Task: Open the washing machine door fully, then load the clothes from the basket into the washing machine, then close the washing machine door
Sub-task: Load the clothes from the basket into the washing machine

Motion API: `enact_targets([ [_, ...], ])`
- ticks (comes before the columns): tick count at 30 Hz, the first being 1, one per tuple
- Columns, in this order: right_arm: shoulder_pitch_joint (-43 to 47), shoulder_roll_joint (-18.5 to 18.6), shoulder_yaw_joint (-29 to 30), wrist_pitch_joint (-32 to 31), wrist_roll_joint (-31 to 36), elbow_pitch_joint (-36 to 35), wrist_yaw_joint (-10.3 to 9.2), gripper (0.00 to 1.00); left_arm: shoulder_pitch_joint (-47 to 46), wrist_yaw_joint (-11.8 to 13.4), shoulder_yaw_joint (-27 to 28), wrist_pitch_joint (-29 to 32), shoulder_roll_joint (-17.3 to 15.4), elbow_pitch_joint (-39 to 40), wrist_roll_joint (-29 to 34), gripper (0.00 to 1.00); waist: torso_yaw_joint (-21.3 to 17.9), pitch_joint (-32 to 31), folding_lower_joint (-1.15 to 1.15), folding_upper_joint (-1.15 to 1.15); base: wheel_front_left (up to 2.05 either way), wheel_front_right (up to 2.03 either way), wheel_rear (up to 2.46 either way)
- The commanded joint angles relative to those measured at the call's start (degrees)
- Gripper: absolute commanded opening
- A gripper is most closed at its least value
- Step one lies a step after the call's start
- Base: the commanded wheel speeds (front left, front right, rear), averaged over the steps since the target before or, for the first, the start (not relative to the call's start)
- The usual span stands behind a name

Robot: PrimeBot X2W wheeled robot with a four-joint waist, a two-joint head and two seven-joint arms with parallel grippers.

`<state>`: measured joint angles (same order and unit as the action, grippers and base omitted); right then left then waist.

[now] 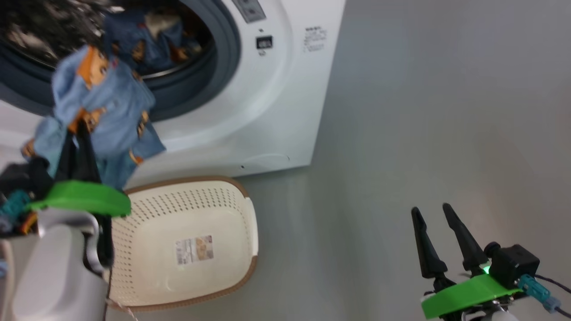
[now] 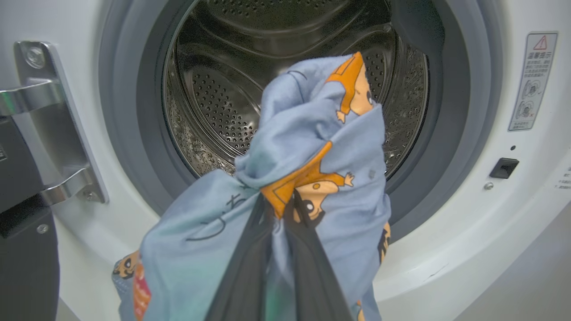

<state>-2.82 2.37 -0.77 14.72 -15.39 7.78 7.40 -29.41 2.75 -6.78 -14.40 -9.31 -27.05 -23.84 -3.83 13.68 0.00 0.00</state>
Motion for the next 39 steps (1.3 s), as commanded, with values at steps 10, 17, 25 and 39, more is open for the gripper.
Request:
enact_targets([
  [10, -6.0, 0.5, -3.9, 0.3, -3.7, -1.8, 0.09, 1.00, -19.3, 0.2, 1.5, -0.4, -8.2, -9.2, 4.4, 0.00, -10.2, 14.0, 0.00, 0.00, 0.00, 0.00, 0.00],
  [17, -6.7, 0.5, -5.7, 0.3, -5.5, -1.7, 0.09, 1.00, -26.7, 0.2, 1.1, -0.3, -11.8, -14.9, 6.3, 0.00, -13.2, 16.9, 0.00, 0.00, 0.00, 0.00, 0.00],
  [25, -7.3, 0.5, -9.2, 0.3, -6.6, -2.2, 0.09, 1.00, -35.7, 0.1, 0.8, -0.5, -16.0, -20.4, 8.3, 0.00, -16.7, 20.8, 0.00, 0.00, 0.00, 0.00, 0.00],
  [39, -8.5, 0.5, -15.0, 0.3, -6.8, -4.3, 0.09, 1.00, -55.4, -3.4, -3.2, -0.6, -24.4, -26.9, 13.7, 0.00, -22.8, 27.0, 0.00, 0.00, 0.00, 0.00, 0.00],
])
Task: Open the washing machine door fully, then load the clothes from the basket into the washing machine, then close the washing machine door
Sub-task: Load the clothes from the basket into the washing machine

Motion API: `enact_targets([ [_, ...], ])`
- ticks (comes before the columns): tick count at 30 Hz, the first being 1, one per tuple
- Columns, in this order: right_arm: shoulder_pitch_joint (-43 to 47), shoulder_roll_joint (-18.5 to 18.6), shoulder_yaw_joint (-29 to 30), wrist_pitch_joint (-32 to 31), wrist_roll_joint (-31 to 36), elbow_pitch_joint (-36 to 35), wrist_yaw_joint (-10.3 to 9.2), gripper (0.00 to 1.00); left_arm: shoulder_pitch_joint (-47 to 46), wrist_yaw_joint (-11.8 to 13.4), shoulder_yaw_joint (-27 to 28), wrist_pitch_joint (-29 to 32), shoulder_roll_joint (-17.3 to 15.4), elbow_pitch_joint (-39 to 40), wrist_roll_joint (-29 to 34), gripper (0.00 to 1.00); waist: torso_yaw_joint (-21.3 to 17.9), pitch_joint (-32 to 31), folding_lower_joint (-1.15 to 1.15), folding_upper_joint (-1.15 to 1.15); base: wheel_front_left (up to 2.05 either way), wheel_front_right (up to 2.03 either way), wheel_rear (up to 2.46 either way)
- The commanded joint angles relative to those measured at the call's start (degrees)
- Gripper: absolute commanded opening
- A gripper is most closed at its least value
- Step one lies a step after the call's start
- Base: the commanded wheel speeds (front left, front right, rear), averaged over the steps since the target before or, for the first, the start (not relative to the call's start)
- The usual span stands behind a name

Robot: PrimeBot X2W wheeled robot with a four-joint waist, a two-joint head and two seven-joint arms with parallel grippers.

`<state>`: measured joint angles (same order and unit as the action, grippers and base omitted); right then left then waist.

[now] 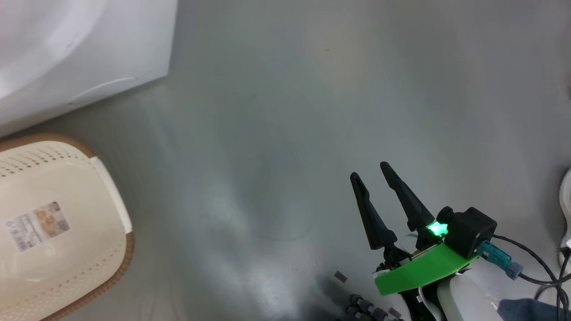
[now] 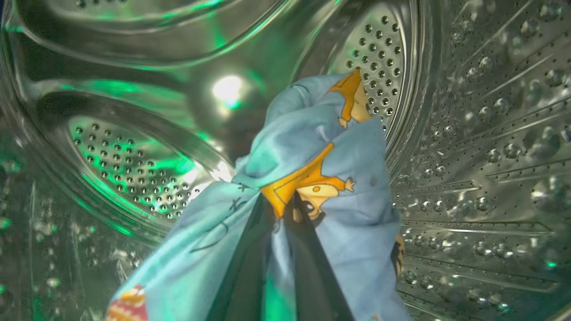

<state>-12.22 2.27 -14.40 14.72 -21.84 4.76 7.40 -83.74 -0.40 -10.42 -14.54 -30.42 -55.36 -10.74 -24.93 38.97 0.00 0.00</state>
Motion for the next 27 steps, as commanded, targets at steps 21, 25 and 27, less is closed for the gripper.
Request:
enact_targets([
  [21, 2.2, 0.6, -0.4, 0.3, -0.3, -1.3, 0.09, 1.00, -3.3, 0.0, 0.4, 0.1, -3.0, -6.0, 1.3, 1.00, -1.0, 2.6, 0.00, 0.00, 0.00, 0.00, 0.00],
  [25, 2.8, 0.6, 0.9, 0.3, 0.2, -0.8, 0.09, 1.00, -3.0, 1.6, 0.1, 1.9, -1.7, -10.9, 1.1, 1.00, 0.1, 0.8, 0.00, 0.00, 0.00, 0.00, 0.00],
  [27, 3.0, 0.6, 1.5, 0.3, 0.4, -0.7, 0.09, 1.00, -2.4, 1.7, 0.0, 2.3, -0.6, -12.7, 0.7, 1.00, 0.8, -0.1, 0.00, 0.00, 0.00, 0.00, 0.00],
])
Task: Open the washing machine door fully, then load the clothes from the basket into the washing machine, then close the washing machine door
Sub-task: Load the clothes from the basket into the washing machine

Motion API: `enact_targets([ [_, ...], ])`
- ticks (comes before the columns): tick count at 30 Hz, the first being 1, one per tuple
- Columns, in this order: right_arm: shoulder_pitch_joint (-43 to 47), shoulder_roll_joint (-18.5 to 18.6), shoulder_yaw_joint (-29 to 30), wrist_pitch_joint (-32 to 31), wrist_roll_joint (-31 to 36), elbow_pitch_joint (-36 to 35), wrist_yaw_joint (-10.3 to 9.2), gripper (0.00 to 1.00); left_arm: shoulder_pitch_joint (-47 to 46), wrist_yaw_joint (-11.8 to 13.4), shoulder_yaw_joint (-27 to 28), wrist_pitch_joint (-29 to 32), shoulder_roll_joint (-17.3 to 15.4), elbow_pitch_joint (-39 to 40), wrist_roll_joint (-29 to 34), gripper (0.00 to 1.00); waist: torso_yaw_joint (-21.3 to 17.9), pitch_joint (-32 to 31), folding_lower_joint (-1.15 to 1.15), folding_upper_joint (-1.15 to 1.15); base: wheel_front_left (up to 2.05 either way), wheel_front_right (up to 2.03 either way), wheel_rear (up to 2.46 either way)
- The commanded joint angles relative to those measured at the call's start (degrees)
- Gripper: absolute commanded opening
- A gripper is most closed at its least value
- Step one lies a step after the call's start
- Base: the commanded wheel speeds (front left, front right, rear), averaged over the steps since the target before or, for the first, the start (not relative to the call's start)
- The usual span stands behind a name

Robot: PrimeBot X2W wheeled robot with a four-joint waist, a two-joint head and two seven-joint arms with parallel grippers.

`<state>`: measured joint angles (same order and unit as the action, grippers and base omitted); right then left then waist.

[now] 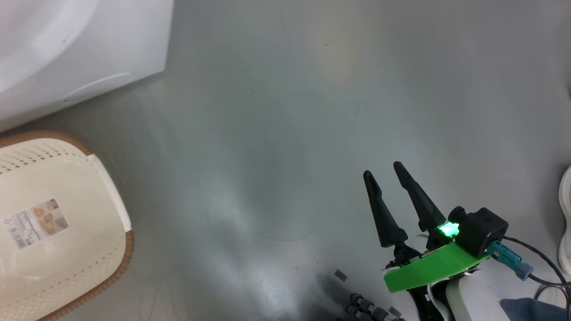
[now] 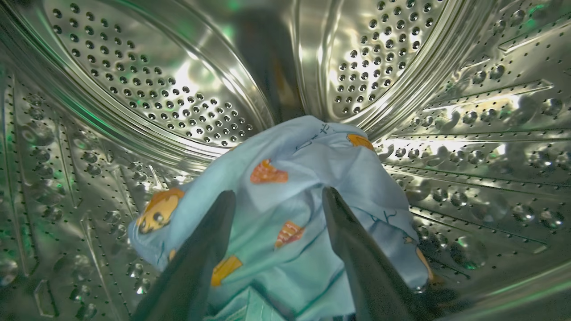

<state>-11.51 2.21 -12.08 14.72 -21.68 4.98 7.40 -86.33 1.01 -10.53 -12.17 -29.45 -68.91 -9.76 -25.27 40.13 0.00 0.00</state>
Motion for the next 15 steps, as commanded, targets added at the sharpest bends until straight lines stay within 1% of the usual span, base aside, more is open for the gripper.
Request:
enact_targets([
  [1, 2.3, 0.7, -0.6, 0.3, 0.4, -0.9, 0.09, 1.00, 0.4, 0.5, 0.1, -0.2, -1.0, 0.3, -0.5, 1.00, 1.6, -1.7, 0.00, 0.00, 0.00, 0.00, 0.00],
  [5, 2.5, 0.7, 0.3, 0.3, 1.0, -0.7, 0.09, 1.00, 2.4, 1.1, 0.4, -1.1, 1.0, -1.3, -1.5, 1.00, 3.2, -3.8, 0.00, 0.00, 0.00, 0.00, 0.00],
  [7, 2.6, 0.7, 0.7, 0.3, 1.5, -0.6, 0.09, 1.00, 3.6, 1.0, 0.6, -1.4, 2.0, -1.9, -2.2, 1.00, 4.0, -5.0, 0.00, 0.00, 0.00, 0.00, 0.00],
  [15, 2.9, 0.7, 3.0, 0.3, 3.3, -0.1, 0.09, 1.00, 7.4, 2.4, 1.3, -2.4, 5.2, -2.8, -4.0, 1.00, 6.9, -9.6, 0.00, 0.00, 0.00, 0.00, 0.00],
])
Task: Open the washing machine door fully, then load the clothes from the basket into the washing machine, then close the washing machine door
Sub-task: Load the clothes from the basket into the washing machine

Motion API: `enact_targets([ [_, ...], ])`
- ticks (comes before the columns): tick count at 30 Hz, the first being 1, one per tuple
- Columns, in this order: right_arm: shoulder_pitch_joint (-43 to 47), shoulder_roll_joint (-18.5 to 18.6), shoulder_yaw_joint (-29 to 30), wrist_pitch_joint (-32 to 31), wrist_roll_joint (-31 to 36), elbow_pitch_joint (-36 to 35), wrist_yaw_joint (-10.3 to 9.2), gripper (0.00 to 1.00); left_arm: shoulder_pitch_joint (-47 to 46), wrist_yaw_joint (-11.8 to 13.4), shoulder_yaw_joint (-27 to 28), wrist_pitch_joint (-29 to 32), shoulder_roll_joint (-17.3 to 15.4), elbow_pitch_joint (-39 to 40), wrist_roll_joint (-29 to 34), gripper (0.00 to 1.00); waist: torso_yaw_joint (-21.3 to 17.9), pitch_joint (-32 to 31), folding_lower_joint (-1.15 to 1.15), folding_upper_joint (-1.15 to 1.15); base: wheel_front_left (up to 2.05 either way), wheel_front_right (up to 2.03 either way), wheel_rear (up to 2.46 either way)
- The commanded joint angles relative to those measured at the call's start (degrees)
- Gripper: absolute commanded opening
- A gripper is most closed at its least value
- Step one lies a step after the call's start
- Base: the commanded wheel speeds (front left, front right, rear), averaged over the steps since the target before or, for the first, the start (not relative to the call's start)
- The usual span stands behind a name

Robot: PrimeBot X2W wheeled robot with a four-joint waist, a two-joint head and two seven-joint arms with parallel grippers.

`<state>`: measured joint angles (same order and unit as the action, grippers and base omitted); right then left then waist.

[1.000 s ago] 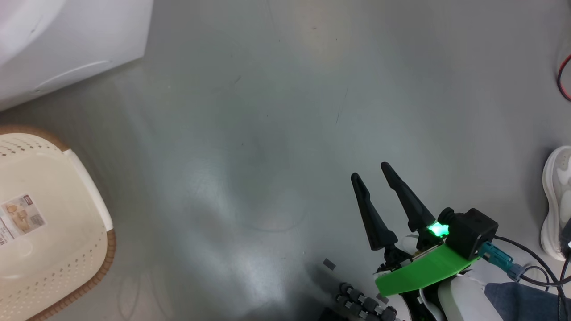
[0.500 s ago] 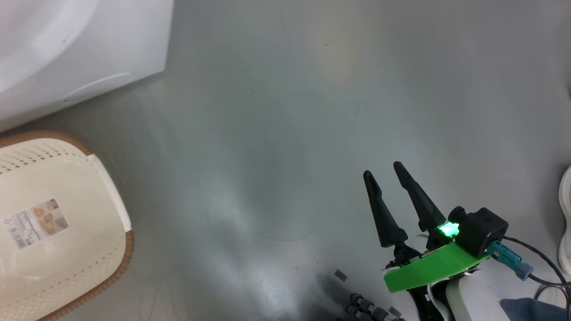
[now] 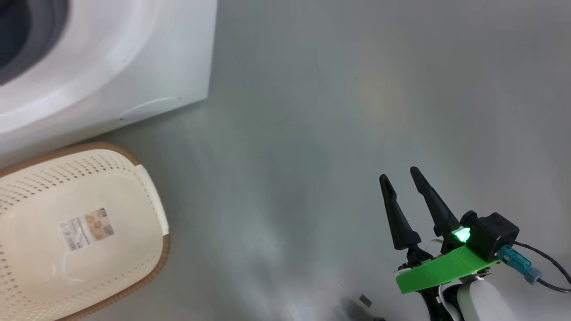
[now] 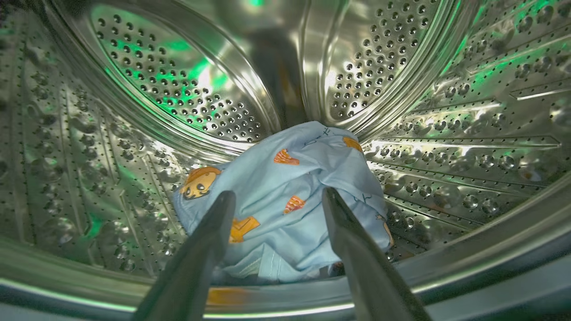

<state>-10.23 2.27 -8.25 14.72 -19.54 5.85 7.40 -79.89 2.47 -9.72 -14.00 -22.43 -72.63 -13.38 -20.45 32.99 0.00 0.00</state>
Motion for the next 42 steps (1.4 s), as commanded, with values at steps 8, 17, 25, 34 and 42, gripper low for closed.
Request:
enact_targets([
  [8, 1.9, 0.6, 0.5, 0.3, 2.6, 0.2, 0.09, 1.00, 7.3, 0.3, 1.5, -0.9, 2.2, 0.9, -2.8, 1.00, 4.8, -8.1, 0.00, 0.00, 0.00, 0.00, 0.00],
  [17, 5.3, 0.6, 3.5, 0.3, 4.3, 2.1, 0.09, 1.00, 21.7, -2.7, 0.0, -1.0, 7.3, 7.3, -2.4, 1.00, 9.8, -17.4, 0.00, 0.00, 0.00, 0.00, 0.00],
  [25, 7.3, 0.6, 6.4, 0.3, 5.1, 2.2, 0.09, 1.00, 30.5, -3.0, -0.6, -1.0, 10.3, 12.4, -1.4, 1.00, 12.9, -20.8, 0.00, 0.00, 0.00, 0.00, 0.00],
  [34, 9.5, 0.6, 8.6, 0.3, 5.5, 2.3, 0.09, 1.00, 41.2, -2.7, -0.7, -1.0, 13.5, 18.2, -0.2, 1.00, 15.4, -24.8, 0.00, 0.00, 0.00, 0.00, 0.00],
  [42, 11.3, 0.6, 10.0, 0.3, 6.1, 1.9, 0.09, 1.00, 48.7, -1.9, 0.1, -1.0, 17.1, 23.7, -0.4, 1.00, 17.7, -28.0, 0.00, 0.00, 0.00, 0.00, 0.00],
])
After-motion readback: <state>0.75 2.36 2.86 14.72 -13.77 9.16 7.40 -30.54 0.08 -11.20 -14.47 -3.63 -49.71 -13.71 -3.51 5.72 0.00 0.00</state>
